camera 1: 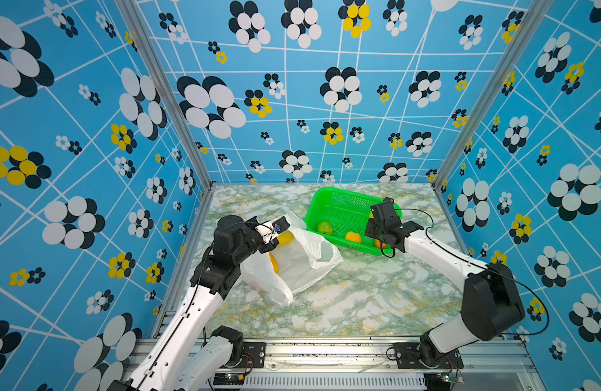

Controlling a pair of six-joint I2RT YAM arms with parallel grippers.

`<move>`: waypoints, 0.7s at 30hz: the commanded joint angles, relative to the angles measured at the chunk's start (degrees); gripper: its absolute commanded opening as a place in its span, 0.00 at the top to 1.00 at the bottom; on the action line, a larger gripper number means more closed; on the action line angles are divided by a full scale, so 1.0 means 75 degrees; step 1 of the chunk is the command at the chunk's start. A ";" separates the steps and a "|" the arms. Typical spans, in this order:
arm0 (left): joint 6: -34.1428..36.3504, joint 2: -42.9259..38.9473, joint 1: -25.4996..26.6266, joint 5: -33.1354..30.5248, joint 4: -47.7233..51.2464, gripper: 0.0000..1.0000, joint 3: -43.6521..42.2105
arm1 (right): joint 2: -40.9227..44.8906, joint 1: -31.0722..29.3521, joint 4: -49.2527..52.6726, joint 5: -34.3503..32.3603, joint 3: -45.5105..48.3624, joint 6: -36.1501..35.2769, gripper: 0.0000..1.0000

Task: Untie the knot of the plastic bag and take out the fruit
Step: 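Lower the mango into the basket and open the right gripper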

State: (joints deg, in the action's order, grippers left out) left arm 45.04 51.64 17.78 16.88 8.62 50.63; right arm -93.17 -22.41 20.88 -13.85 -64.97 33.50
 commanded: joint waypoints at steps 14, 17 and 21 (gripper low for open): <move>0.0099 -0.0075 0.0268 -0.0071 -0.0123 1.00 -0.0130 | -0.1812 0.0915 0.0558 0.2479 -0.0691 0.0351 0.55; 0.0128 -0.0133 0.0267 -0.0058 -0.0130 1.00 -0.0118 | -0.1532 0.0917 0.0575 0.2412 -0.0600 0.0344 0.36; 0.0257 -0.0216 0.0254 0.0138 -0.0234 1.00 -0.0226 | -0.0850 0.0921 0.0270 0.2379 -0.0222 0.0339 0.22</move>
State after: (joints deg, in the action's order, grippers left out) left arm 45.98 51.31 19.53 16.75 8.58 49.89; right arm -104.16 -15.57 22.92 3.86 -68.31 35.59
